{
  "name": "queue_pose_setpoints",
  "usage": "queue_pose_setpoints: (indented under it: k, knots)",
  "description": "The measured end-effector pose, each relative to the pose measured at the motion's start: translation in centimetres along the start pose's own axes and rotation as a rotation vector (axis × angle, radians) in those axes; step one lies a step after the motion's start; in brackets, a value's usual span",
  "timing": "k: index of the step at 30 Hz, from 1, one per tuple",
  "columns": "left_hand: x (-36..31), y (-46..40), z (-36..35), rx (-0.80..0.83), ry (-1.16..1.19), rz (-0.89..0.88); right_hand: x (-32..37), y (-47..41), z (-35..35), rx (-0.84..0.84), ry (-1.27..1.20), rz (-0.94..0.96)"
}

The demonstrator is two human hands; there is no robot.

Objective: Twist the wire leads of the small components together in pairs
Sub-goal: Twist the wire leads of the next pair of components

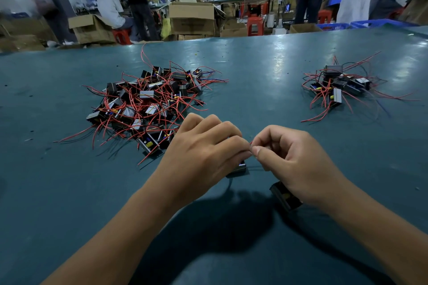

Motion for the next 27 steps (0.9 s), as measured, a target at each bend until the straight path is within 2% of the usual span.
queue_pose_setpoints:
  k: [12, 15, 20, 27]
  knots:
    - [-0.9, -0.2, -0.8, 0.103, 0.023, -0.018, -0.7, 0.0, -0.6, 0.045, 0.122, -0.024]
    - [-0.4, -0.1, -1.5, 0.153, 0.146, 0.053, -0.7, 0.2, -0.9, 0.079, 0.123, -0.012]
    - [1.5, 0.4, -2.3, 0.195, 0.415, 0.293, 1.0, 0.4, -1.2, 0.091, 0.206, 0.093]
    - [2.1, 0.4, -2.4, 0.231, 0.454, 0.436, 1.5, 0.5, -1.0, 0.078, 0.283, 0.146]
Point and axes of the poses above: each hand's wrist, its own y-axis away from the middle knuckle, its own z-axis out of the back of the hand, x = y × z, the point moved 10 cm from there along -y, towards the middle knuckle, and after that the axes turned 4 degrees about -y, right-handed, at the moved point
